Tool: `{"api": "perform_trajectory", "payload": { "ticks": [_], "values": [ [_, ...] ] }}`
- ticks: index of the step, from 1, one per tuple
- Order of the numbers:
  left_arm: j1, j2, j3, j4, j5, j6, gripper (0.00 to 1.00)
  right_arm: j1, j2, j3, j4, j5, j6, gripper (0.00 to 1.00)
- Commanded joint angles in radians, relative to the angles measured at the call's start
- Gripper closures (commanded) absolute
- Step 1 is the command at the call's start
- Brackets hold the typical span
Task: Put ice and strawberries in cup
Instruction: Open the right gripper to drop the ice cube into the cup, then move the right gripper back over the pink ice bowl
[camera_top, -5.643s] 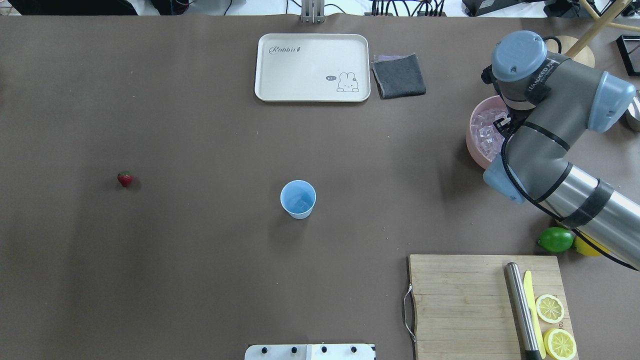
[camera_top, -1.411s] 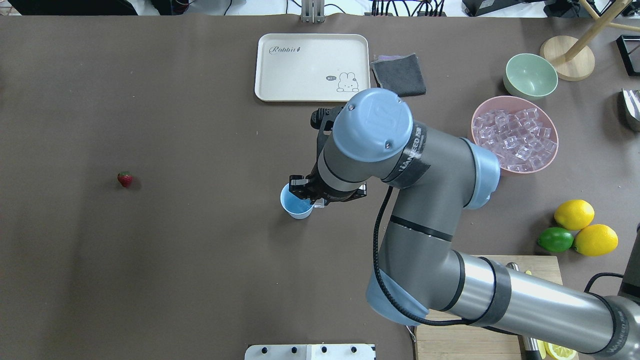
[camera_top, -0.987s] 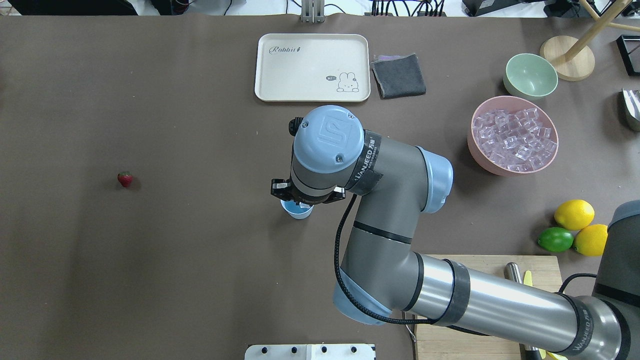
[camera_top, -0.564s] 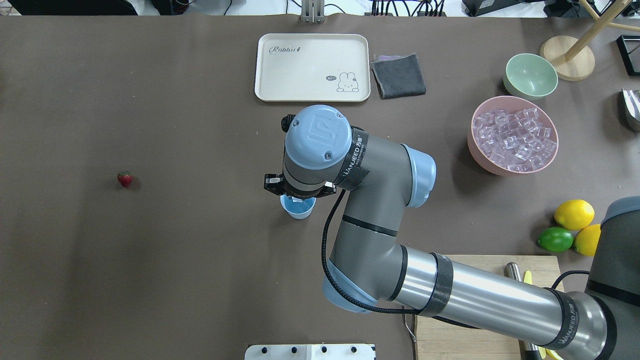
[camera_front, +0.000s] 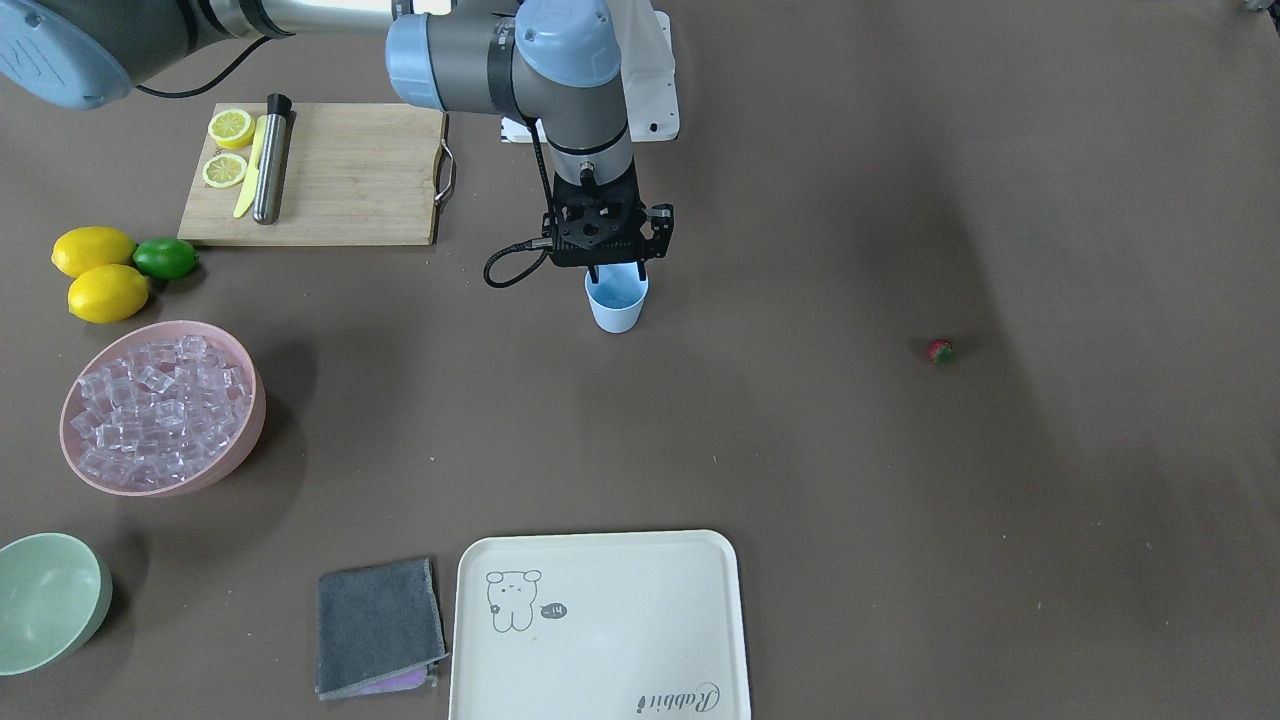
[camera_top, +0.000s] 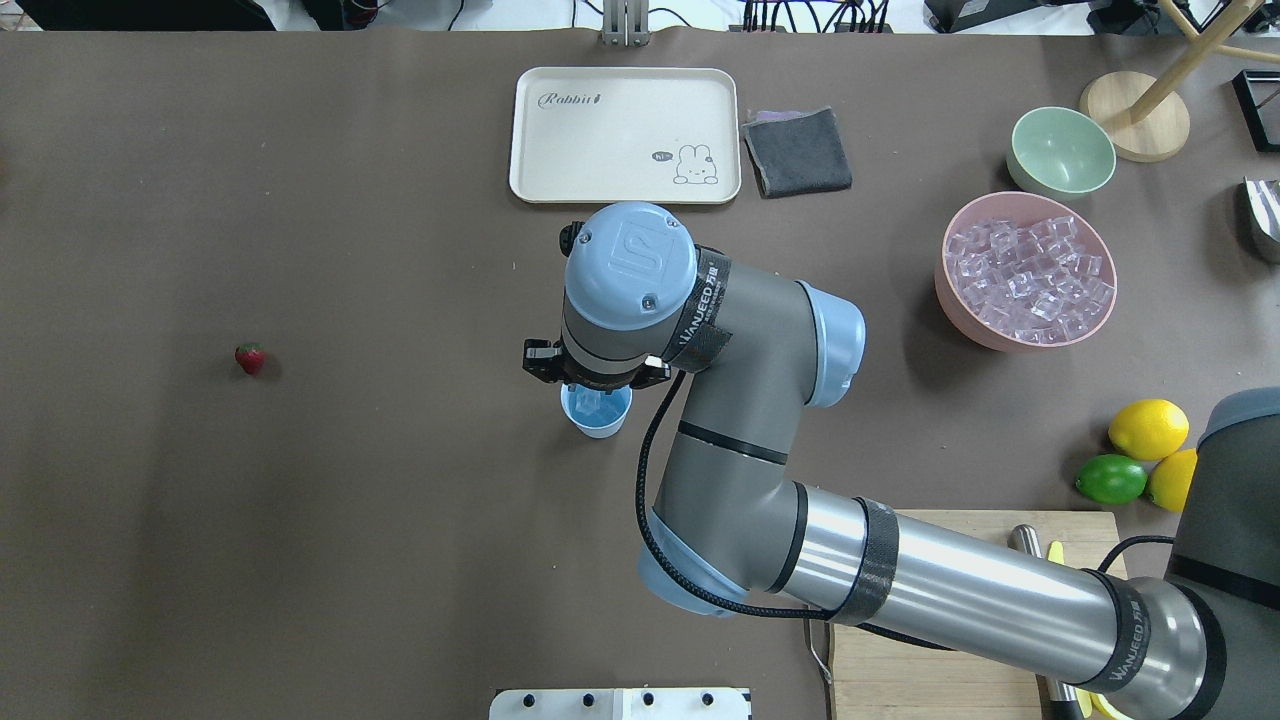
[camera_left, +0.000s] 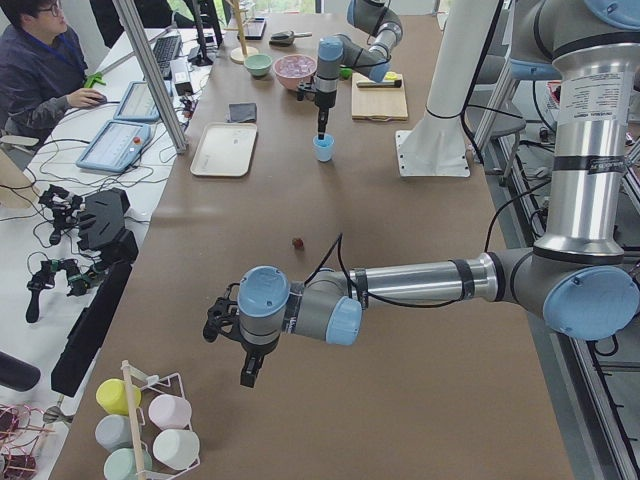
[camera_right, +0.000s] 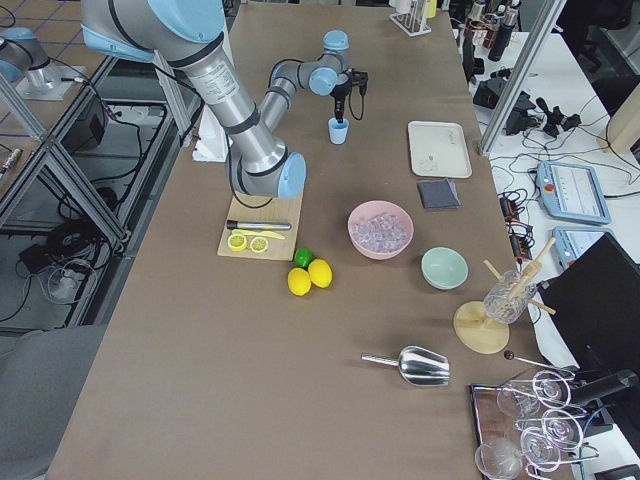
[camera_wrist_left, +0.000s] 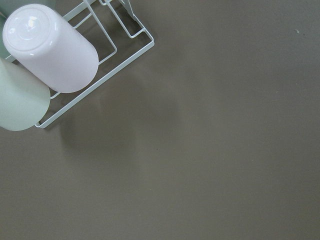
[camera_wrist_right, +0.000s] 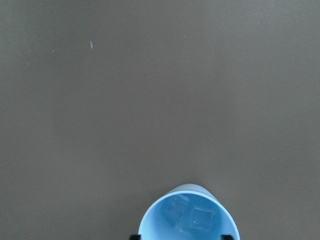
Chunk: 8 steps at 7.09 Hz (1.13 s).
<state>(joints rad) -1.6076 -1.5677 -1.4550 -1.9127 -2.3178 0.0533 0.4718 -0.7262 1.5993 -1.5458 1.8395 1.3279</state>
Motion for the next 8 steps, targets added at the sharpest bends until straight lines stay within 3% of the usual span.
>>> {"api": "perform_trajectory", "payload": {
  "ticks": [1,3,6,8],
  "values": [
    [0.0,0.0,-0.001,0.0,0.0,0.0,0.02,0.052,-0.022,0.066,-0.01,0.018,-0.009,0.01],
    [0.0,0.006,-0.005,0.0,-0.002,-0.001,0.02,0.183,-0.123,0.196,-0.071,0.139,-0.124,0.01],
    [0.001,-0.002,0.002,0.0,0.0,-0.001,0.02,0.391,-0.261,0.209,-0.189,0.139,-0.55,0.01],
    [0.001,-0.002,-0.005,0.0,-0.002,-0.001,0.02,0.459,-0.335,0.185,-0.183,0.109,-0.881,0.01]
  ]
}}
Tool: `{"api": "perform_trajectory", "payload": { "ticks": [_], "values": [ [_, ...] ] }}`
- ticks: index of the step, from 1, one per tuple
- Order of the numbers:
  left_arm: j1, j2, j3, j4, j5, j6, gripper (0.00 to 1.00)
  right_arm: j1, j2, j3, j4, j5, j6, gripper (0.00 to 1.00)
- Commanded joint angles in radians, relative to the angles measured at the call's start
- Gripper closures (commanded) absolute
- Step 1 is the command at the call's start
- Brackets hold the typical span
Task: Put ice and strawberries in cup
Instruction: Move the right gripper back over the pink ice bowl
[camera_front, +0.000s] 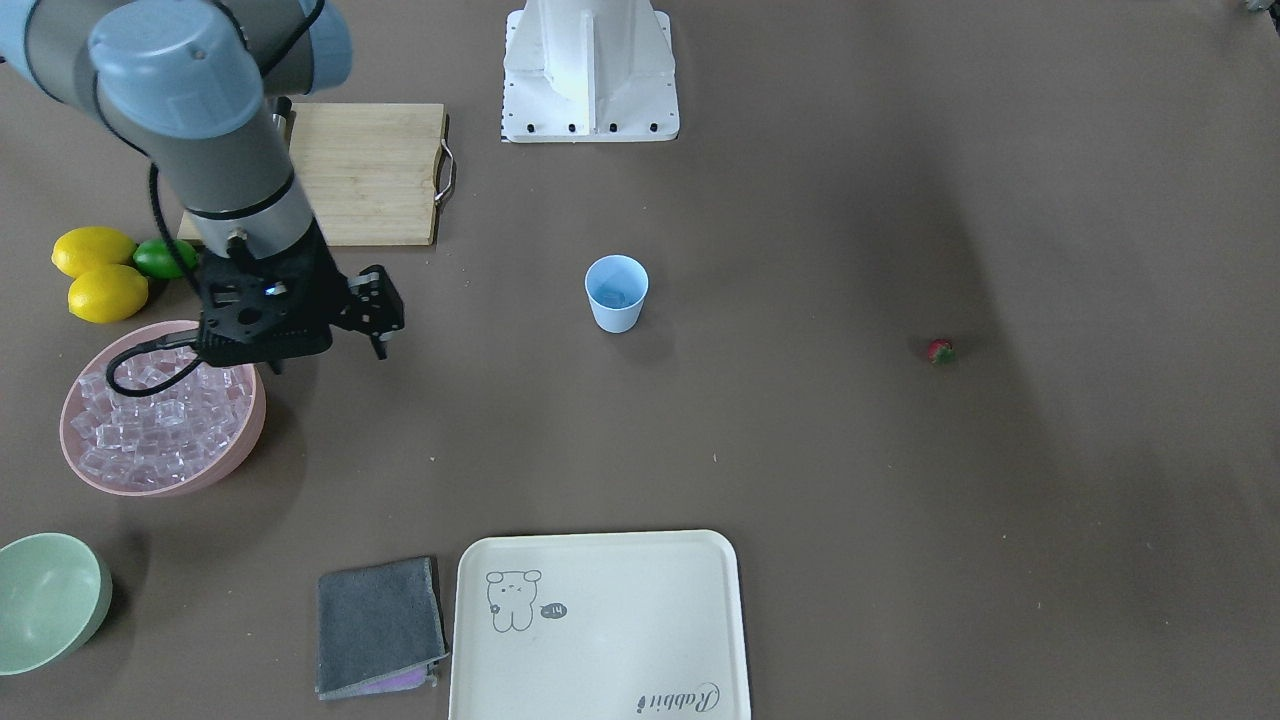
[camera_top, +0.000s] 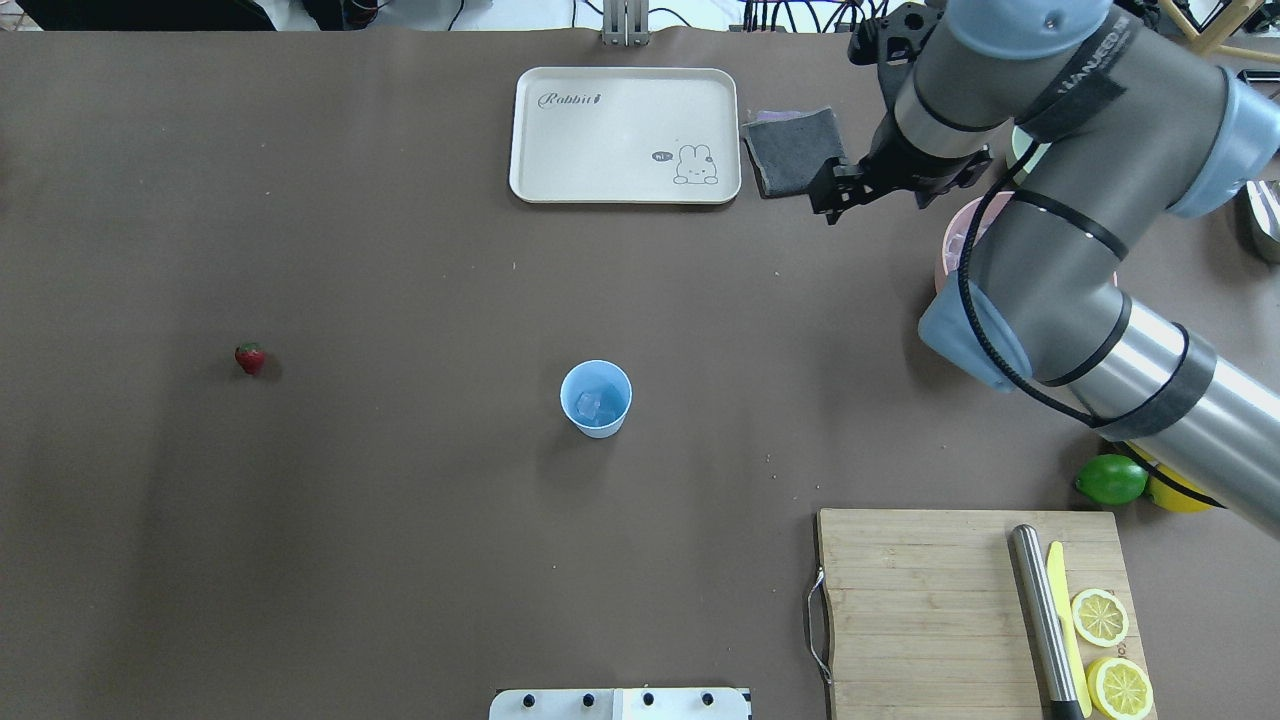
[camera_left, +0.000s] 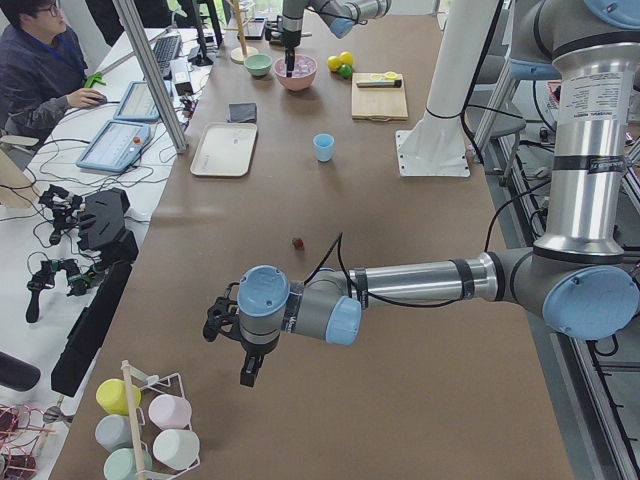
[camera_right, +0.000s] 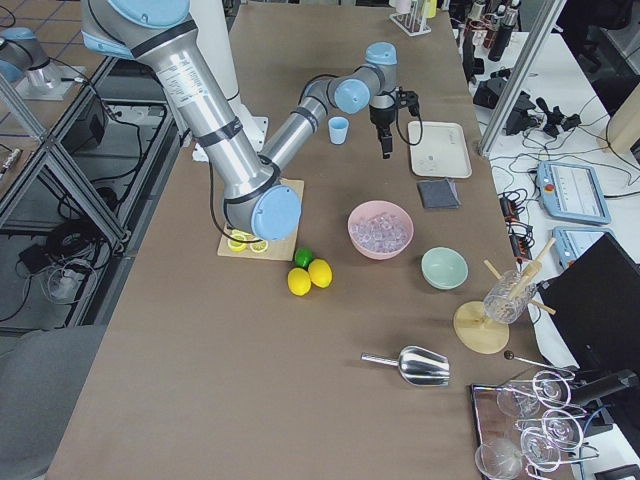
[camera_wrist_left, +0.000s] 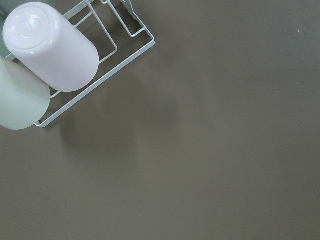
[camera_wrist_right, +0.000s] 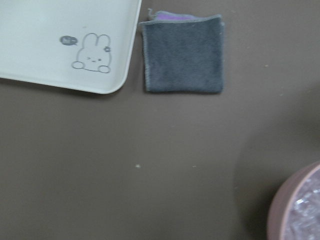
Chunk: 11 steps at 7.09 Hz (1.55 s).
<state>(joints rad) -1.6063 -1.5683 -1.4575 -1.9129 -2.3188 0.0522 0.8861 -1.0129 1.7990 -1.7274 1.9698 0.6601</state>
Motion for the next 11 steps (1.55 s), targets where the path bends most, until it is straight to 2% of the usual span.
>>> {"api": "perform_trajectory", "payload": {
  "ticks": [1,2,3,4,7,9,10,11],
  "values": [
    [0.0,-0.003,-0.006,0.0,-0.001,0.0,0.02,0.063,-0.053,-0.019,-0.003,-0.023,-0.25,0.01],
    [0.0,-0.004,-0.004,0.0,-0.001,0.0,0.02,0.089,-0.064,-0.036,-0.004,-0.029,-0.279,0.01],
    [0.0,-0.006,-0.004,0.0,-0.001,0.0,0.02,0.108,-0.078,-0.052,-0.006,-0.099,-0.359,0.01],
    [0.002,-0.006,-0.003,0.0,-0.001,0.0,0.02,0.109,-0.084,-0.084,-0.003,-0.132,-0.388,0.01],
    [0.005,-0.016,0.005,0.0,-0.001,0.0,0.02,0.103,-0.122,-0.189,-0.003,-0.131,-0.361,0.02],
    [0.005,-0.036,0.015,0.003,0.001,0.0,0.02,0.087,-0.118,-0.222,-0.003,-0.131,-0.308,0.1],
    [0.006,-0.039,0.023,0.002,0.001,0.0,0.02,0.077,-0.122,-0.222,-0.003,-0.131,-0.291,0.27],
    [0.006,-0.055,0.043,0.002,0.001,0.0,0.02,0.073,-0.124,-0.224,-0.003,-0.132,-0.29,0.32]
  ]
}}
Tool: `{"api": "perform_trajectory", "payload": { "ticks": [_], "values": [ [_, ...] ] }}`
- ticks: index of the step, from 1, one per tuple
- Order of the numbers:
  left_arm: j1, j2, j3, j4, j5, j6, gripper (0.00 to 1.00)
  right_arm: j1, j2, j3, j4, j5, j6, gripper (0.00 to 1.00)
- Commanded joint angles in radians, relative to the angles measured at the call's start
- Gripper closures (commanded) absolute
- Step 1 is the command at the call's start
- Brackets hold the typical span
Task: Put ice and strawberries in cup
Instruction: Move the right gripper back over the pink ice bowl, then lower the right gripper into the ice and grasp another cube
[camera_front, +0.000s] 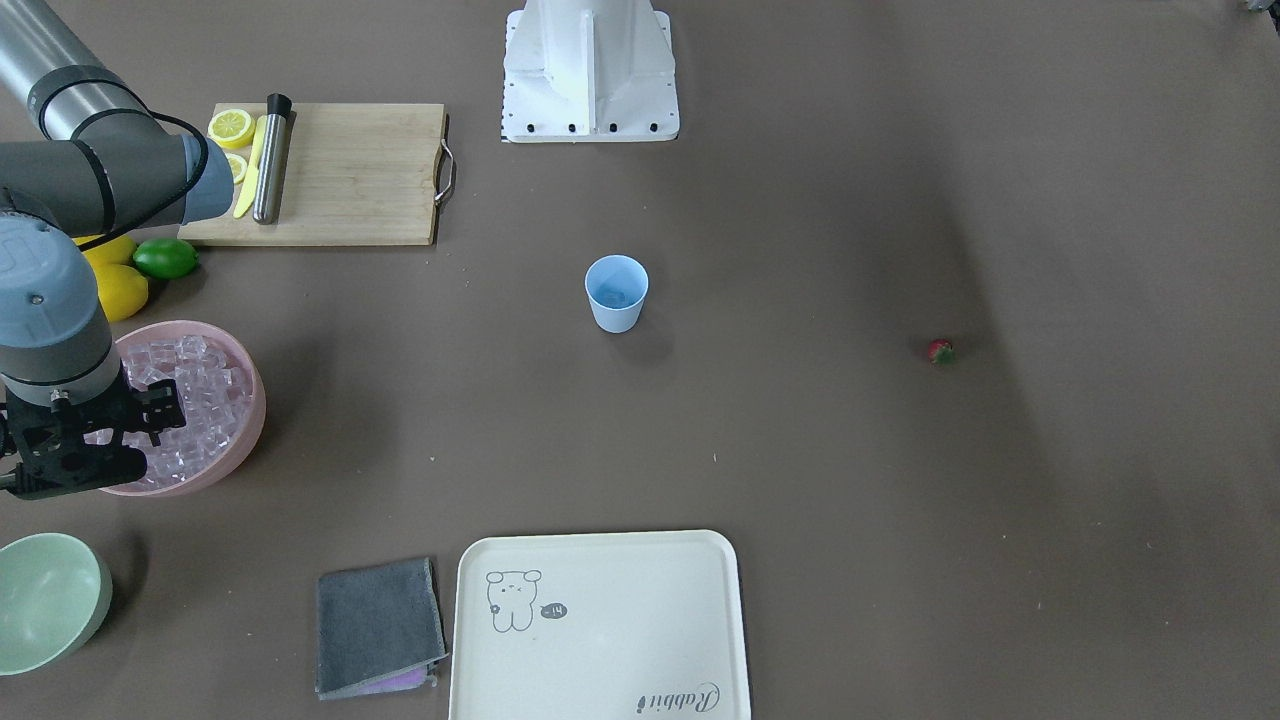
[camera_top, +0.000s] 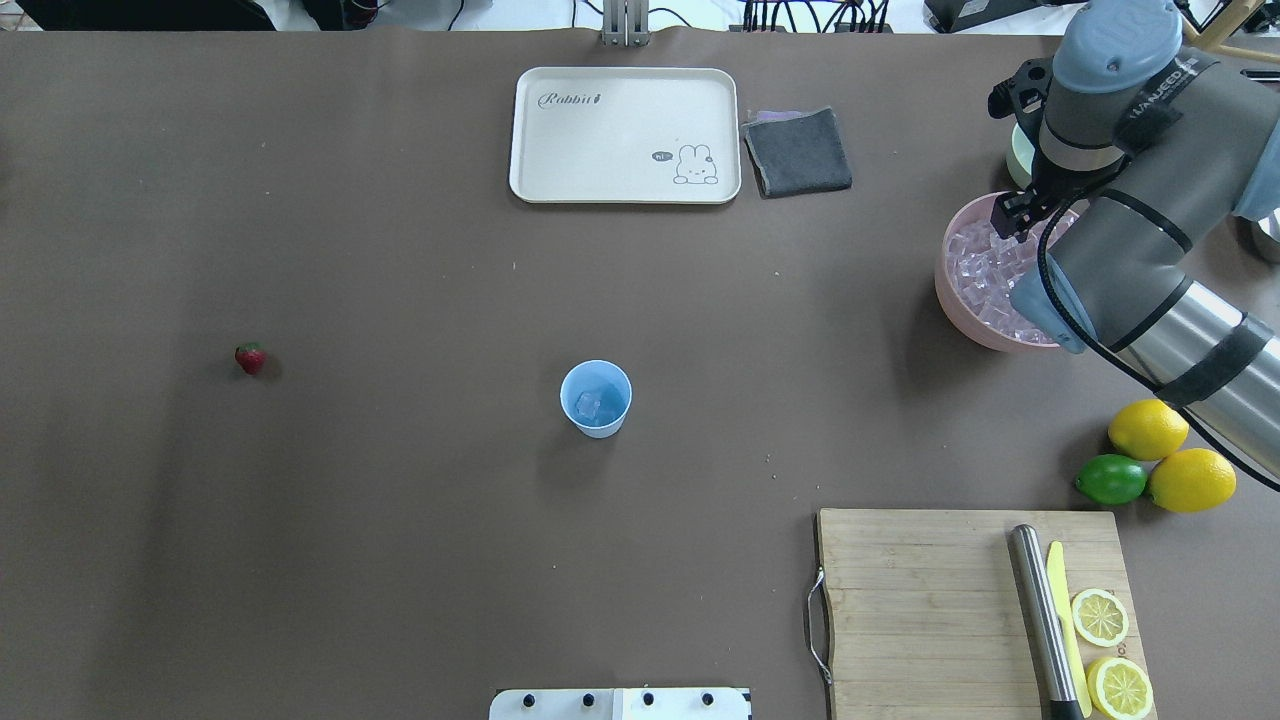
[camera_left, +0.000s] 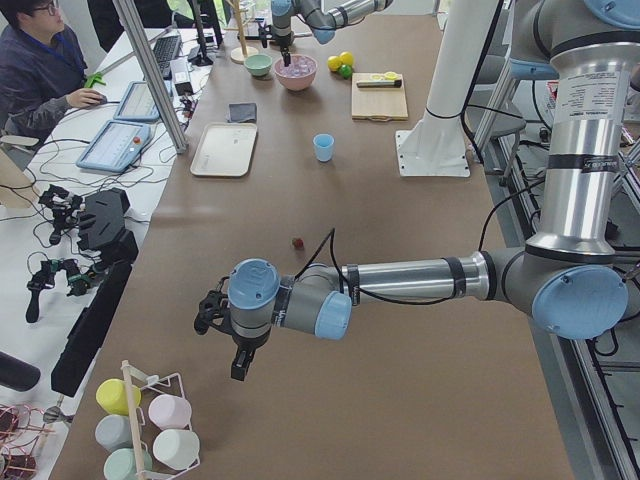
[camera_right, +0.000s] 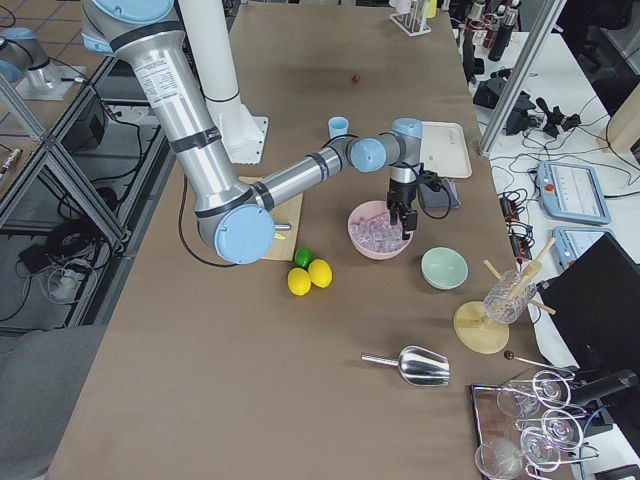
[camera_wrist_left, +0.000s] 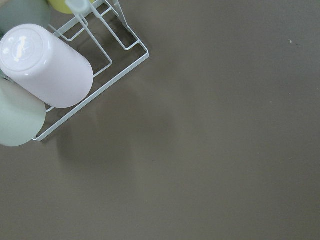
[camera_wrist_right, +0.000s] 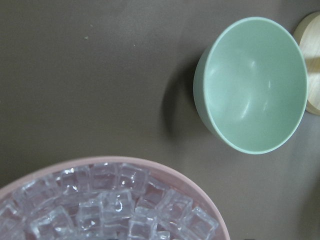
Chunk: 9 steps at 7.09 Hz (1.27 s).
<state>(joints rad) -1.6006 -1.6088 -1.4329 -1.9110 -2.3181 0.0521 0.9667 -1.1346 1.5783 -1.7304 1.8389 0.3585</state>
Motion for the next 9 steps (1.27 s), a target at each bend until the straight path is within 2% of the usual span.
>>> {"api": "perform_trajectory", "payload": {
  "ticks": [1,5,6,9],
  "values": [
    [0.001,-0.016,0.022,0.0,0.0,0.0,0.02,-0.014,-0.014,-0.003,0.0,-0.001,0.01,0.3],
    [0.001,-0.017,0.023,0.0,0.0,0.0,0.02,-0.033,-0.05,-0.001,-0.003,-0.003,0.011,0.29],
    [0.001,-0.017,0.022,0.0,0.0,0.0,0.02,-0.039,-0.047,-0.003,-0.003,-0.003,0.011,0.36],
    [0.001,-0.023,0.022,0.0,0.0,0.0,0.02,-0.036,-0.039,-0.003,-0.011,-0.001,-0.001,0.99]
  ]
}}
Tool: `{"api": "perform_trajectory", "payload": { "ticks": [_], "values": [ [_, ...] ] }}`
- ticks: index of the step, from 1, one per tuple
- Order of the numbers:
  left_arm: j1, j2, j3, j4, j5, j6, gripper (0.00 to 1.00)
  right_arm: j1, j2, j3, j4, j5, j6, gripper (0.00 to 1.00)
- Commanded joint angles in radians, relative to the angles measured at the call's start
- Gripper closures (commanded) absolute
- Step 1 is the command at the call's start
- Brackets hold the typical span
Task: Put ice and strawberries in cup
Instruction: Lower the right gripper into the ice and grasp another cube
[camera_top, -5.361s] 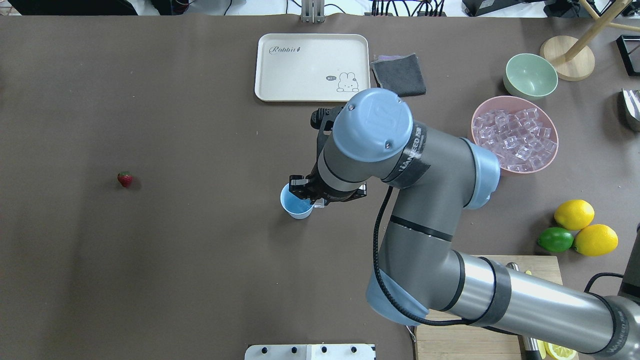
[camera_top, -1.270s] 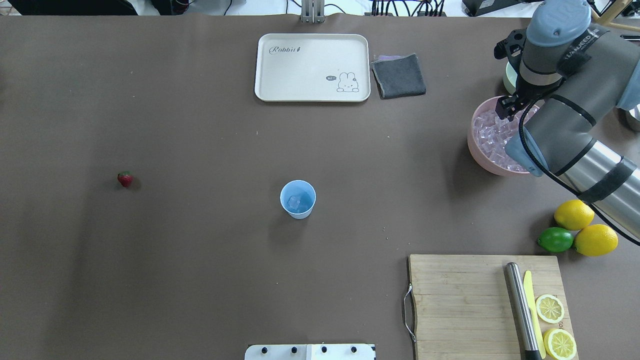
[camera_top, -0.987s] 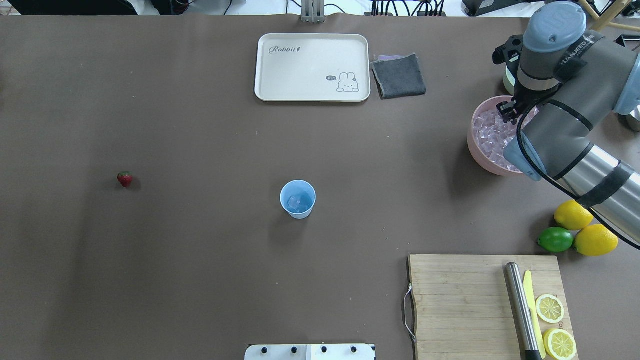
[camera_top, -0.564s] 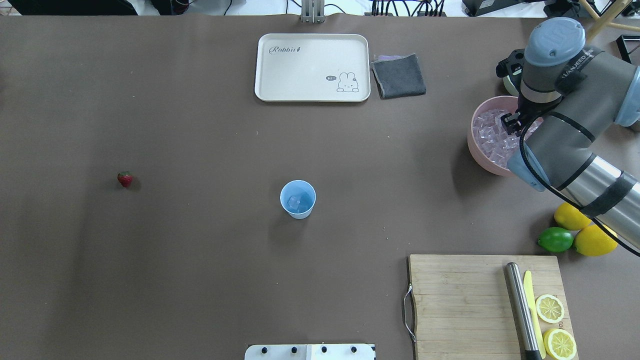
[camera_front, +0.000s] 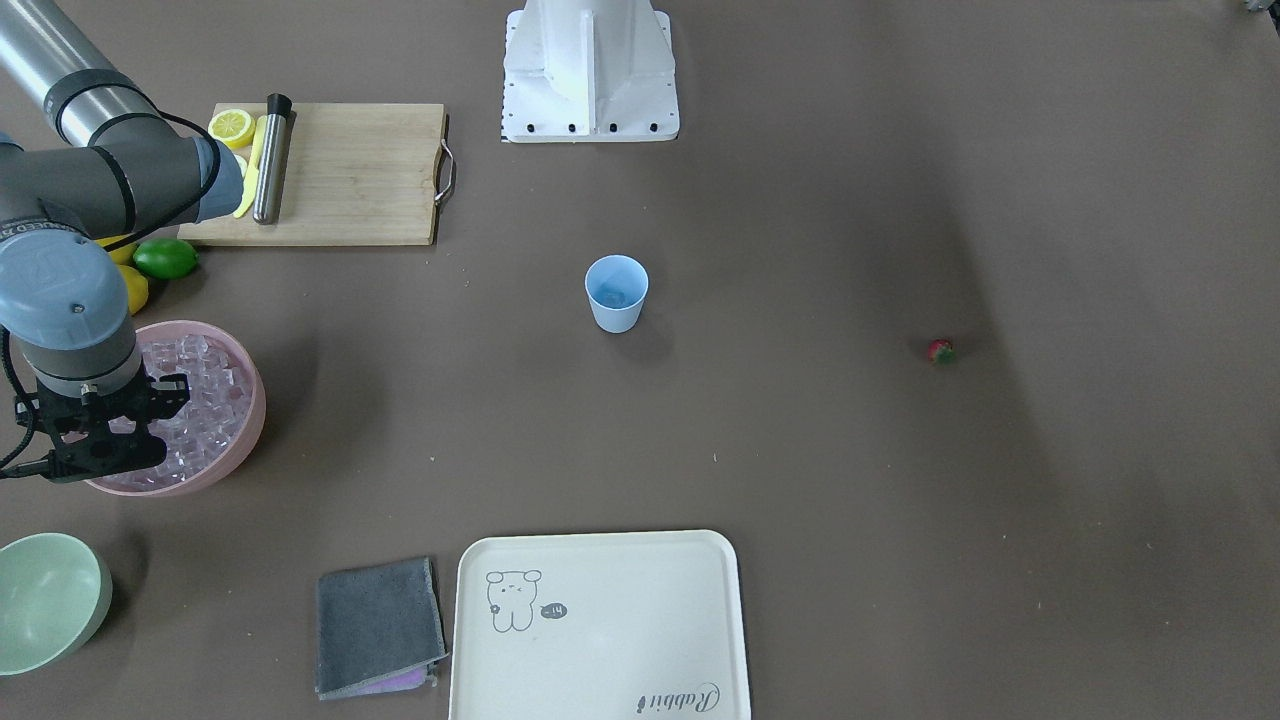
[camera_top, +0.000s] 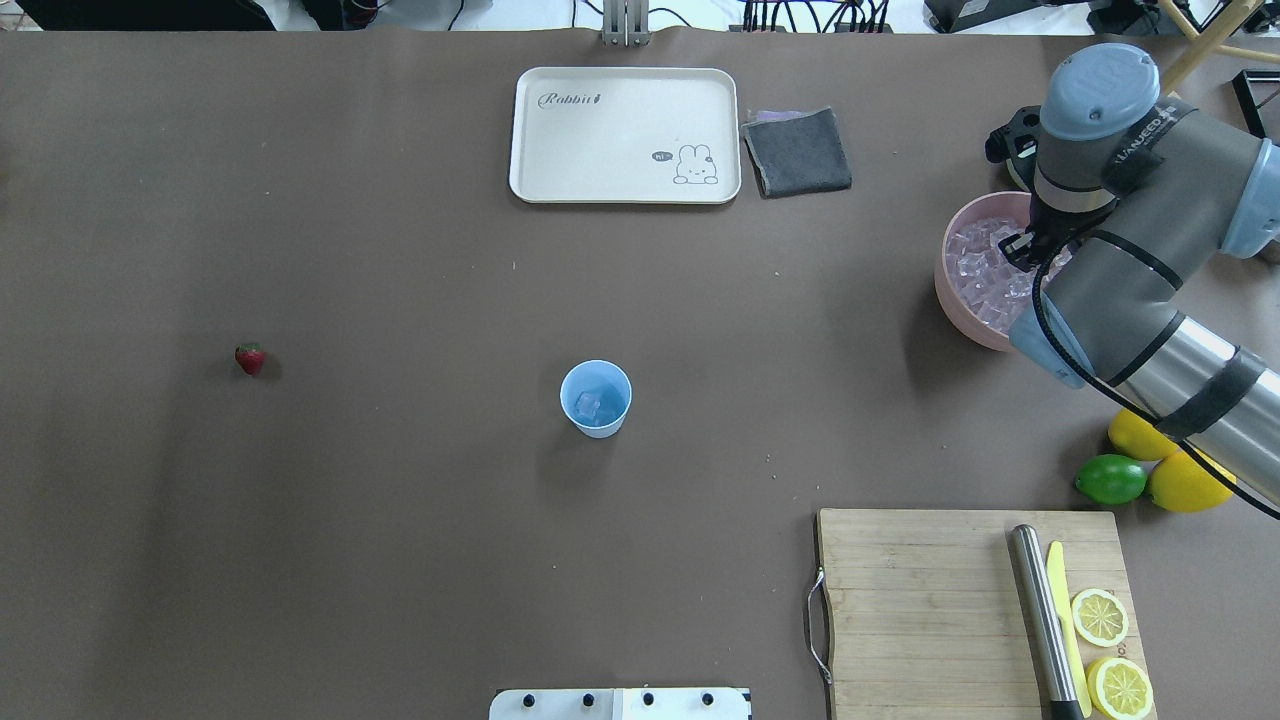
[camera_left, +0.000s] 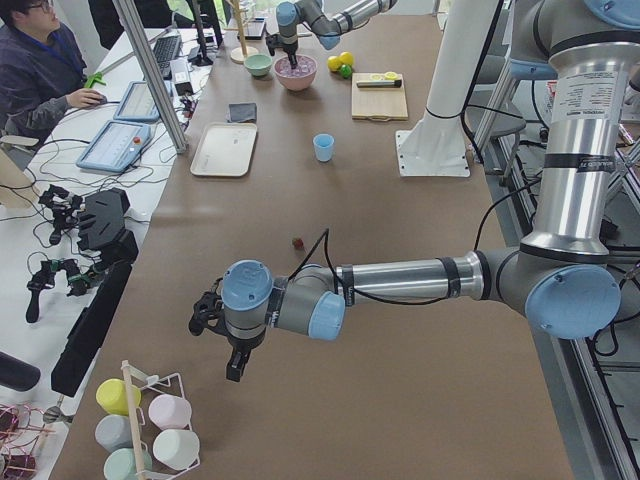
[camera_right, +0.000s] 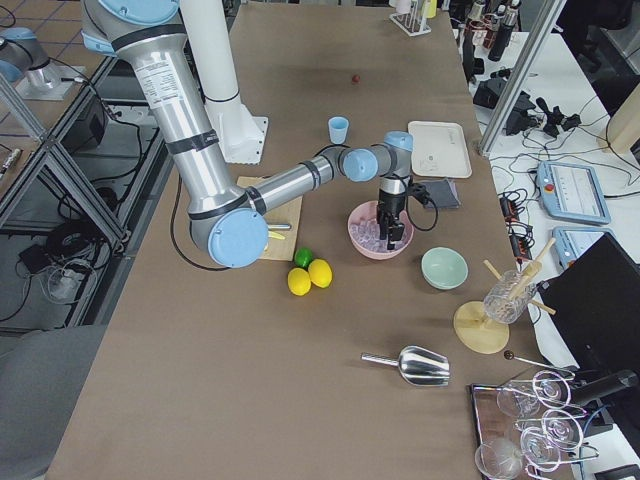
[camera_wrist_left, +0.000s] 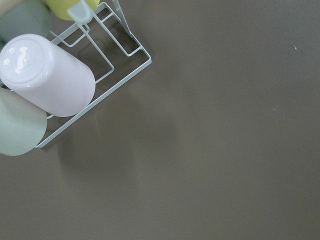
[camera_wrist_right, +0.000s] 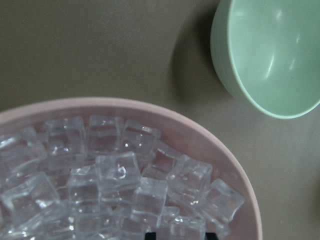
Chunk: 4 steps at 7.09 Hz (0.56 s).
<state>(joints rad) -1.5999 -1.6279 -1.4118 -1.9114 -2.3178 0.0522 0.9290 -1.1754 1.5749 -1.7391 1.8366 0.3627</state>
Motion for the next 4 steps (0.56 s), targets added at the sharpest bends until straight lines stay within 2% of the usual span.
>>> {"api": "perform_trajectory", "payload": {
  "ticks": [1,2,3,4],
  "values": [
    [0.0,-0.007,0.001,0.0,0.0,0.0,0.02,0.011,0.003,0.002,-0.003,0.001,-0.007,1.0],
    [0.0,-0.006,0.001,0.0,0.0,0.0,0.02,0.022,0.006,0.011,-0.01,0.004,-0.01,1.0],
    [0.0,-0.006,0.001,0.0,0.0,0.0,0.02,0.048,0.043,0.039,-0.099,0.004,-0.057,1.0],
    [0.0,-0.006,0.001,0.0,0.0,0.0,0.02,0.066,0.065,0.118,-0.216,0.003,-0.108,1.0]
  ]
}}
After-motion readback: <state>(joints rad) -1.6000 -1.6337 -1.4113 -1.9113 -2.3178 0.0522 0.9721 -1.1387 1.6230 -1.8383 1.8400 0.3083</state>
